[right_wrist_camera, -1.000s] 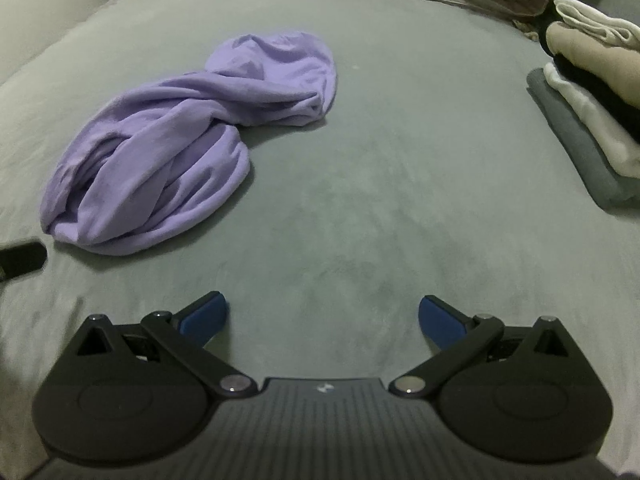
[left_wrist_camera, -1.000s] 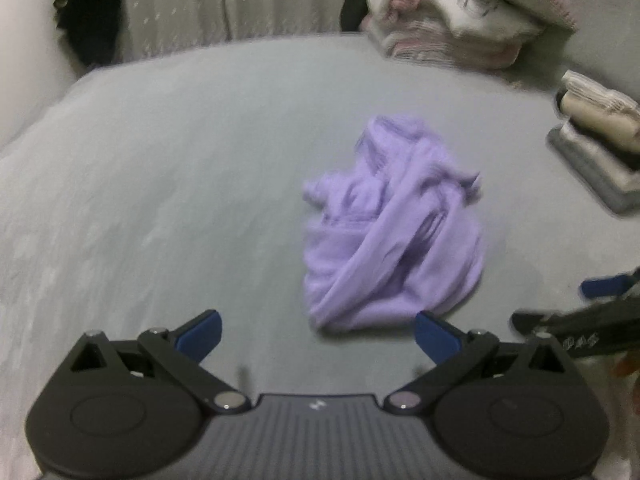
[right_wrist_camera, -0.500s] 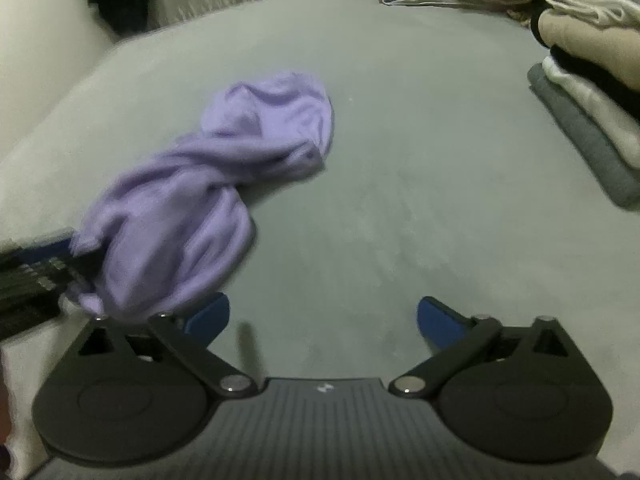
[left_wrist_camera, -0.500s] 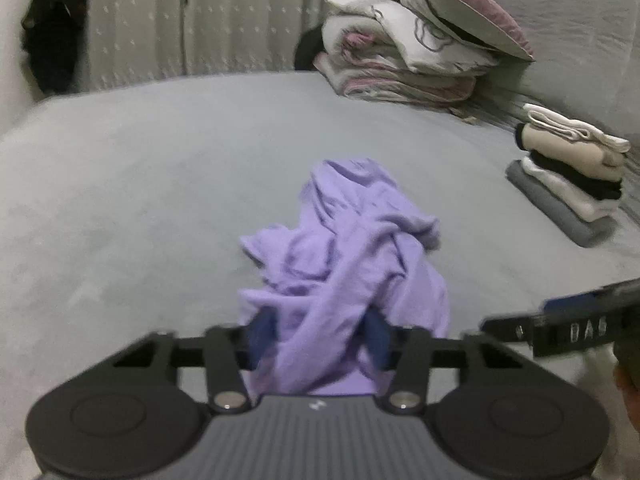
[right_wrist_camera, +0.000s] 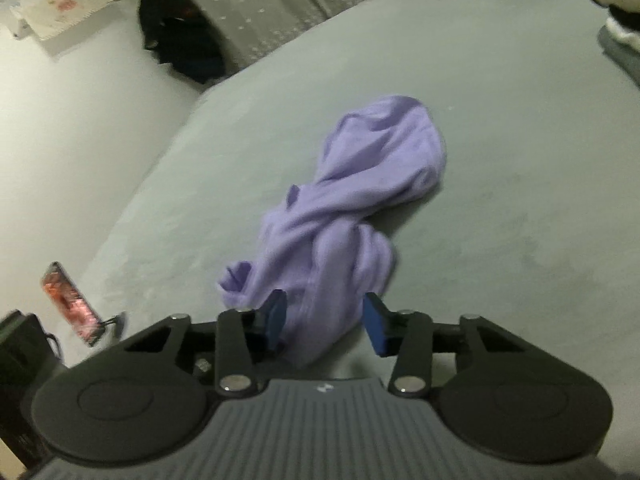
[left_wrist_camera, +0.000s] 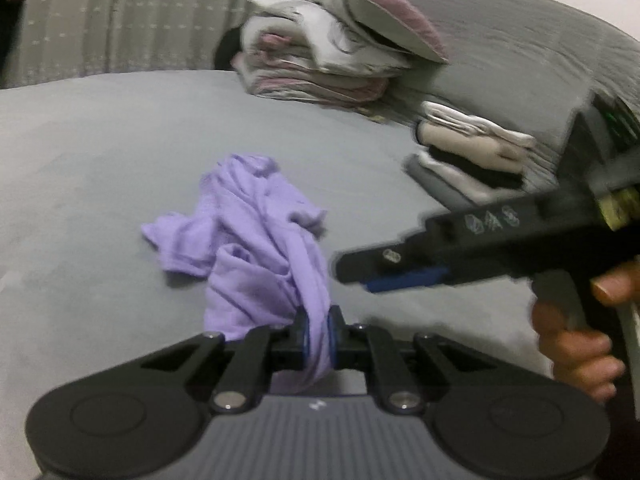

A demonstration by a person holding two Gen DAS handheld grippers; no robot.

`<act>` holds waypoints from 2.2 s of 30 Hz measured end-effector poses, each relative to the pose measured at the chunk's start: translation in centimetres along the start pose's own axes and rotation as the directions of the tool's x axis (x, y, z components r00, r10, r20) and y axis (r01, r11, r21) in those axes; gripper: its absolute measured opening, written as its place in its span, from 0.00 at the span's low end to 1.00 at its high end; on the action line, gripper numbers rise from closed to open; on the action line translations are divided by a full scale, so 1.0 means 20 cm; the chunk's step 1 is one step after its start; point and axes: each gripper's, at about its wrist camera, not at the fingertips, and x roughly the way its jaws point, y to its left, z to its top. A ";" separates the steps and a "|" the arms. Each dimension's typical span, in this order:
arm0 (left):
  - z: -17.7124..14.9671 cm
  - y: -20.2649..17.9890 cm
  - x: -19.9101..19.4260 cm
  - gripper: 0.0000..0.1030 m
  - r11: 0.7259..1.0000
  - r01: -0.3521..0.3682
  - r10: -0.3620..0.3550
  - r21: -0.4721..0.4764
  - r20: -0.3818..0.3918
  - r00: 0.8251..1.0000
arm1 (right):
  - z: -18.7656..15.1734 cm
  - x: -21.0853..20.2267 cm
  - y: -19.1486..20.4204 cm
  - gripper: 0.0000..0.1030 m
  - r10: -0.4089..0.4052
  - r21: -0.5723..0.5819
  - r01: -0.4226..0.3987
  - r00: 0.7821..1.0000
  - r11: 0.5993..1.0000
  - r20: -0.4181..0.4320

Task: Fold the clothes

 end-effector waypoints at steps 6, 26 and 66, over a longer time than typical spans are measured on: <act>-0.05 -0.12 -0.05 0.08 0.997 0.075 -0.075 0.027 -0.013 0.997 | 0.00 -0.02 0.02 0.23 0.063 0.032 -0.062 0.998 0.998 -0.026; 0.03 0.07 -0.08 0.52 0.994 0.054 -0.056 -0.090 -0.021 0.998 | -0.04 -0.15 -0.14 0.06 -0.191 0.041 0.191 0.981 0.981 0.011; -0.08 0.00 -0.20 0.04 0.965 0.101 -0.126 -0.244 -0.089 0.988 | -0.07 -0.18 -0.02 0.57 -0.086 0.067 0.088 0.996 0.994 -0.023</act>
